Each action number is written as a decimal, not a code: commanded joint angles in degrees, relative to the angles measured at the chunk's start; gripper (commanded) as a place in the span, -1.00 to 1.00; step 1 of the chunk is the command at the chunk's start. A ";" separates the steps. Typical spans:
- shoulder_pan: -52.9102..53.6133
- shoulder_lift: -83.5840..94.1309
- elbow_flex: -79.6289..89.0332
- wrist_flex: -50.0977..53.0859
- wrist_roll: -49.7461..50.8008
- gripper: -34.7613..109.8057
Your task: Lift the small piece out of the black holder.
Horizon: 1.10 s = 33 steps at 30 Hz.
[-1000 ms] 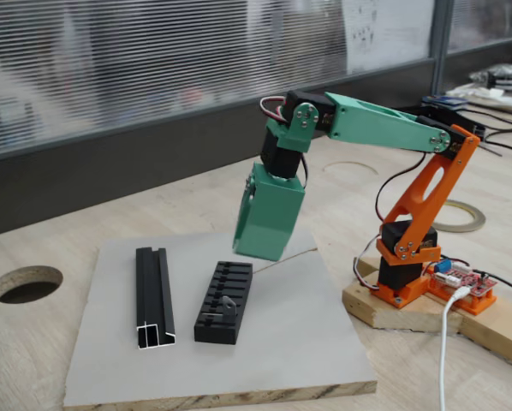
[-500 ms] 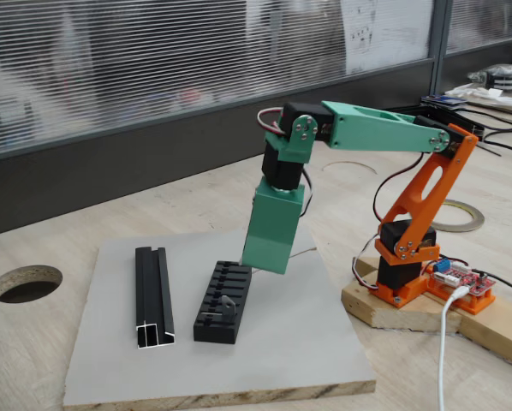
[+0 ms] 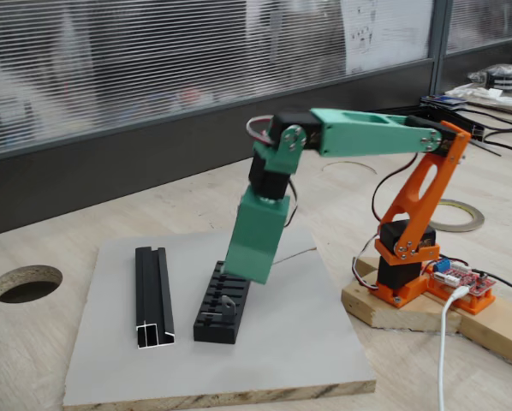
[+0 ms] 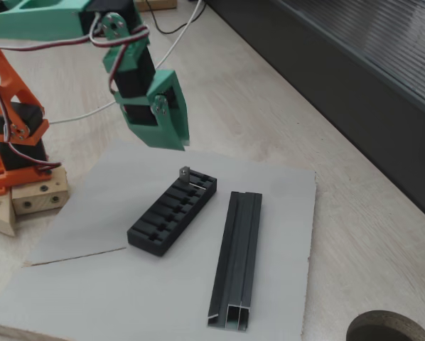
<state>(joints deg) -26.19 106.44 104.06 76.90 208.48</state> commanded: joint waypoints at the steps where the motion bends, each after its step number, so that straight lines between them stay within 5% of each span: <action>1: -3.87 0.35 0.18 0.26 1.49 -0.37; 18: -4.83 0.00 0.18 0.35 1.49 0.18; 33: -4.13 -0.79 0.26 -0.26 1.05 0.20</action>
<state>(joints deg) -30.41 104.59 104.41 76.55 208.48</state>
